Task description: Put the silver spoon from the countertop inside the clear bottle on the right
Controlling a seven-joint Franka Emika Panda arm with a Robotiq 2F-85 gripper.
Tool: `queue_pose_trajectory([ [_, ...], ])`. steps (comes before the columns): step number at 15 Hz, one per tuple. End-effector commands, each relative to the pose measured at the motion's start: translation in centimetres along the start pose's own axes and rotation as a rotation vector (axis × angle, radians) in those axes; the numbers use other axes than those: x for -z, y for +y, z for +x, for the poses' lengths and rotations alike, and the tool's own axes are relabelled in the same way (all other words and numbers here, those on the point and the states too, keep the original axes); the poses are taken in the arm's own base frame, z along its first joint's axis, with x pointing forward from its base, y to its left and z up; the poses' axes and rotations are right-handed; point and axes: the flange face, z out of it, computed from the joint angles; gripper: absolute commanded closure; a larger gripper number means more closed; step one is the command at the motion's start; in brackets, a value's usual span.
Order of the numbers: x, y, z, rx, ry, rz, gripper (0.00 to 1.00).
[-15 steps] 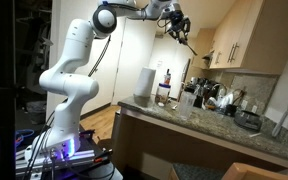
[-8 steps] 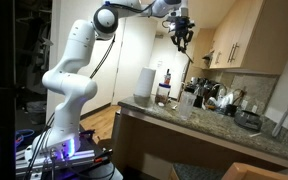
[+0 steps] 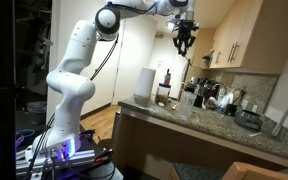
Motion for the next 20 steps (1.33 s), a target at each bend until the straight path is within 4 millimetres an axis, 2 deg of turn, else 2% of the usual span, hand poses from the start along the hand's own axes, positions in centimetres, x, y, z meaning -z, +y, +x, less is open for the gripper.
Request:
queue_pose_trajectory([
  [1, -1.0, -0.7, -0.2, -0.065, 0.016, -0.05, 0.93],
  [4, -2.5, -2.4, -0.6, -0.128, 0.021, -0.117, 0.93],
  [8, -5.9, -5.8, -1.0, -0.23, 0.013, -0.187, 0.93],
  [9, -5.1, -5.0, -0.3, -0.199, 0.0, -0.188, 0.7],
  [12, -6.7, -6.0, -0.9, -0.232, 0.012, -0.189, 0.7],
  [13, -7.8, -6.7, -0.7, -0.255, 0.037, -0.21, 0.93],
  [17, -11.6, -8.8, 0.3, -0.314, 0.084, -0.345, 0.93],
  [20, -14.6, -9.7, 0.3, -0.335, 0.113, -0.438, 0.93],
])
